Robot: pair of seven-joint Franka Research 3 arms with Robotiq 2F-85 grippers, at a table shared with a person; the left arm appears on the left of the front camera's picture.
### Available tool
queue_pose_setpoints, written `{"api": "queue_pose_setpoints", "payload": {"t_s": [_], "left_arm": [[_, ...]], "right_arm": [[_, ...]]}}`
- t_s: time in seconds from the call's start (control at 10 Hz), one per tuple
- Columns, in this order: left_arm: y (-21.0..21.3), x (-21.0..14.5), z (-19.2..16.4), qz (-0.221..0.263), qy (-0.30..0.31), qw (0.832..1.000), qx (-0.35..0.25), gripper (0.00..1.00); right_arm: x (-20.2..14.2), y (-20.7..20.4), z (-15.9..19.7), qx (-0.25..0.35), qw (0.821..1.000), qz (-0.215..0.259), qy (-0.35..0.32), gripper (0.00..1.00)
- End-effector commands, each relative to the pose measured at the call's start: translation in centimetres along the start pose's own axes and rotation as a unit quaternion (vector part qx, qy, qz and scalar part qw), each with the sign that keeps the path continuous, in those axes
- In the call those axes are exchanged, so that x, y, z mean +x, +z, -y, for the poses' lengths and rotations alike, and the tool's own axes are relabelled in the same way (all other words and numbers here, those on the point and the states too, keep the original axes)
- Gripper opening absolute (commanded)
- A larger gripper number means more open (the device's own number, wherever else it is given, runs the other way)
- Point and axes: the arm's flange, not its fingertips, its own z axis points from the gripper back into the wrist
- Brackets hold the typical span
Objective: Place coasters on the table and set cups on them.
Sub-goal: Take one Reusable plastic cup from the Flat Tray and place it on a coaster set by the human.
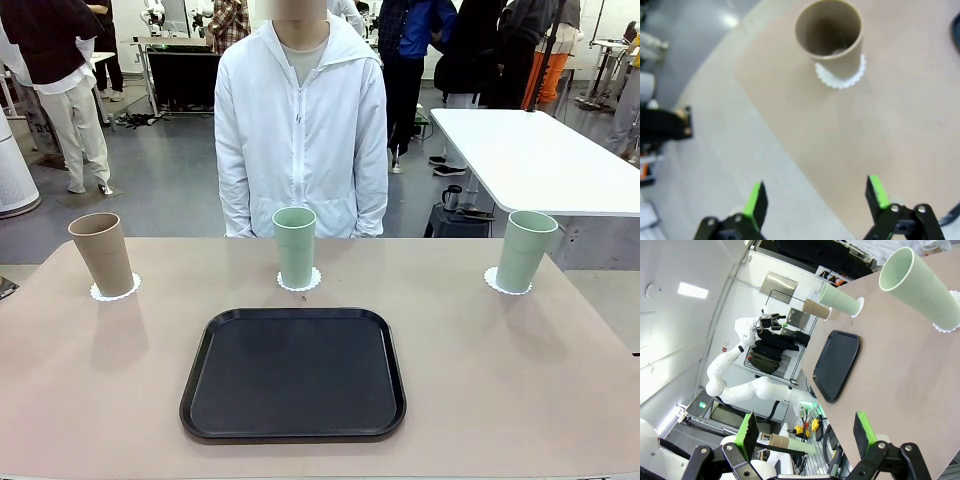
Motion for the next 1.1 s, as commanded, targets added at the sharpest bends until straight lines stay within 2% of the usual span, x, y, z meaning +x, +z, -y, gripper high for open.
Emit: {"api": "queue_pose_setpoints", "payload": {"t_s": [0.0, 0.1, 0.3, 0.4, 1.0], "left_arm": [[0.38, 0.94, 0.68, -0.022, 0.002, 0.999, -0.028, 1.00], [0.65, 1.22, 1.07, -0.035, -0.003, 0.999, -0.031, 1.00], [0.88, 1.06, 1.34, -0.029, -0.013, 0.998, -0.049, 1.00], [-0.07, 1.28, 1.52, -0.024, -0.011, 0.999, -0.035, 1.00], [-0.07, 1.28, 1.52, -0.024, -0.011, 0.999, -0.035, 1.00]], "right_arm": [[-0.05, -0.10, -0.02, -0.001, 1.000, 0.000, -0.002, 1.00], [-0.05, -0.10, -0.02, -0.001, 1.000, 0.000, -0.002, 1.00], [-0.05, -0.10, -0.02, -0.001, 1.000, 0.000, -0.002, 1.00], [-0.05, -0.10, -0.02, -0.001, 1.000, 0.000, -0.002, 1.00], [-0.05, -0.10, -0.02, -0.001, 1.000, 0.000, -0.002, 1.00]]}}
